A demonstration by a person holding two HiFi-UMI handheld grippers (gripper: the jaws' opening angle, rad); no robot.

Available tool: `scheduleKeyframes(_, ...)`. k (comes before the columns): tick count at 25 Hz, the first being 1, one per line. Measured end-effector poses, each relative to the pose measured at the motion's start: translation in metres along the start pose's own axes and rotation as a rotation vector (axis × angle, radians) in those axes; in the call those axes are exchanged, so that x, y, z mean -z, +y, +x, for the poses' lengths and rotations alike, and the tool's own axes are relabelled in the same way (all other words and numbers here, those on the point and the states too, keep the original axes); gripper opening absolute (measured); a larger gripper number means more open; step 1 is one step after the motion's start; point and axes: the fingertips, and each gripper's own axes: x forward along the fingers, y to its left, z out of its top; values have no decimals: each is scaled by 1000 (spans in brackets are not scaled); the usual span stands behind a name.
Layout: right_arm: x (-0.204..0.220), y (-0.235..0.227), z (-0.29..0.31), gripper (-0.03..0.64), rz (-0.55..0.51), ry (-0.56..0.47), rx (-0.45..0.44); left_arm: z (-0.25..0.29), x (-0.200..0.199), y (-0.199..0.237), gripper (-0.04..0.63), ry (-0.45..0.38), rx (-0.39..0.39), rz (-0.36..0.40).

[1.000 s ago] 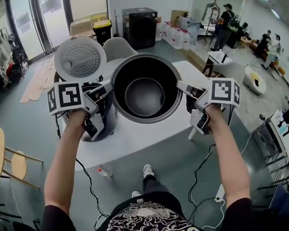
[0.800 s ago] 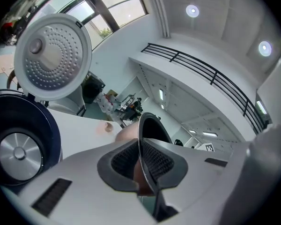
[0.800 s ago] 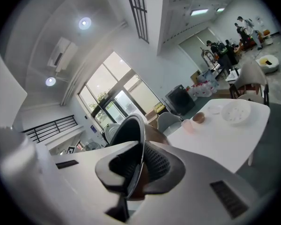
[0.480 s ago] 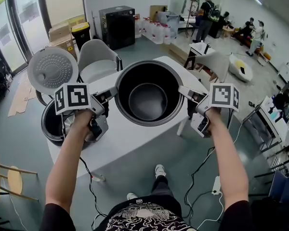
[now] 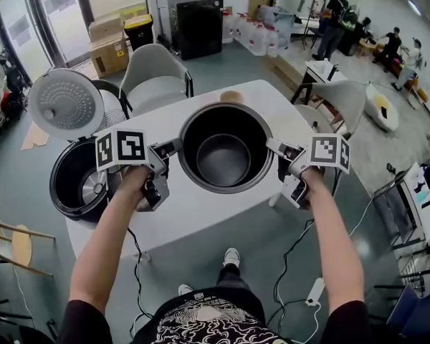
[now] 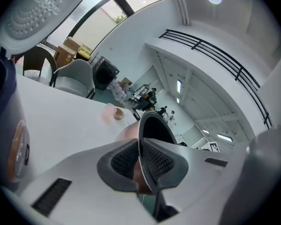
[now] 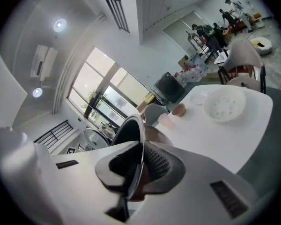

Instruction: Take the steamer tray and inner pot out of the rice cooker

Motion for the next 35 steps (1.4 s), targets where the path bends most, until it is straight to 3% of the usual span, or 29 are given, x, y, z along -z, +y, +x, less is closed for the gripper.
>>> scheduleKeyframes(6,-32,-71,68,40,48,105,-18,70,-12,53,43,7,-111,-84)
scheduleKeyframes(11,-43,-127,102,38,63,187,-41,119,5,86,44,-6,-192,-159)
scheduleKeyframes(24,-45,-163,179,39,69,351,-91,135,10,136,46,-52,-321,-280)
scheduleKeyframes(35,-44,-172,207,43,45,406,-105,139,13,154,46,-69,-352,-335)
